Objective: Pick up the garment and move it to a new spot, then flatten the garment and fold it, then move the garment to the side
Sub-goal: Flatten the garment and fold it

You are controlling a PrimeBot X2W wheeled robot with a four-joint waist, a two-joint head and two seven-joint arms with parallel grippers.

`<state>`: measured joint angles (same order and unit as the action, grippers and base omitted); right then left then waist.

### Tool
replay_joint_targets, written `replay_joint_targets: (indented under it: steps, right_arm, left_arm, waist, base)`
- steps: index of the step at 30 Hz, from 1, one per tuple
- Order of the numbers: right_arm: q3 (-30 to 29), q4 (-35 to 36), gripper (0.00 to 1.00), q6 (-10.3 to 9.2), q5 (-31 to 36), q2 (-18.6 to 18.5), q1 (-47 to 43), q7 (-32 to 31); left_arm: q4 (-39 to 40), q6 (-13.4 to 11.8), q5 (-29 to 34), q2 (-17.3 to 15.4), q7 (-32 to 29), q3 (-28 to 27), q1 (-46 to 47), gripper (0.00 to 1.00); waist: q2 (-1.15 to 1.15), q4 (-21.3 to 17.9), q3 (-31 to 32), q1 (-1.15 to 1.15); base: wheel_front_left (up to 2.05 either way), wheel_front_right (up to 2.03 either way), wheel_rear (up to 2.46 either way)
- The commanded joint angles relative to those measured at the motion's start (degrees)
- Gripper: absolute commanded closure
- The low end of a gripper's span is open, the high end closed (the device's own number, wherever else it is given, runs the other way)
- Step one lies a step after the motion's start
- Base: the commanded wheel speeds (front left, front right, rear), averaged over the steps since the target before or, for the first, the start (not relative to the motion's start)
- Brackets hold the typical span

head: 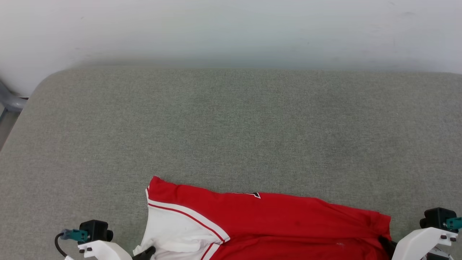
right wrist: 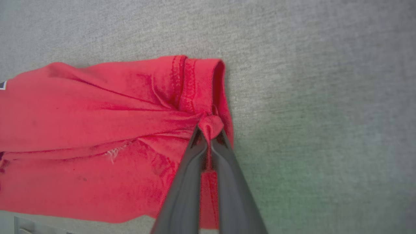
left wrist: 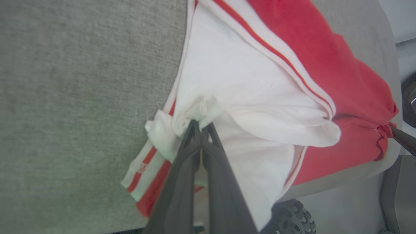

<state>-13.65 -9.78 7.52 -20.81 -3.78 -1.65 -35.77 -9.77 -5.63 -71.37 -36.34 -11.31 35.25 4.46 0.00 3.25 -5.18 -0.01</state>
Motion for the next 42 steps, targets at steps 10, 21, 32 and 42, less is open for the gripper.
replay_joint_targets:
  steps: [10, 21, 32, 42]
  right_arm:
    - [0.9, 1.4, 0.0, -0.05, -1.6, 0.8, -2.2, 10.4]
    - [-0.5, 6.0, 0.0, -0.06, 0.6, -0.7, -2.7, 9.1]
    - [-2.1, 7.3, 0.0, -0.05, 1.4, -3.8, -1.5, -4.7]
    - [-1.9, 3.7, 0.0, -0.05, 1.5, -1.7, -0.6, -8.2]
  left_arm:
    - [-0.4, -0.5, 1.7, 2.3, 3.6, 0.5, -0.7, 0.0]
    - [6.4, -4.8, 10.9, 1.4, 15.9, -2.6, 2.2, 0.0]
    - [13.9, -9.1, 23.0, 2.5, 26.0, -6.3, 5.1, 0.0]
    - [19.0, -9.1, 31.8, 6.1, 26.6, -12.0, 2.7, 0.0]
  waist:
    - [0.0, 0.5, 1.5, 0.01]
    - [0.0, 0.3, 3.5, 0.01]
    - [0.0, 2.3, 1.4, 0.01]
    - [0.0, 5.5, -1.8, 0.01]
  base:
    - [0.0, 0.0, 0.0]
    - [0.0, 0.0, 0.0]
    - [0.0, 0.0, 0.0]
    - [0.0, 0.0, 0.0]
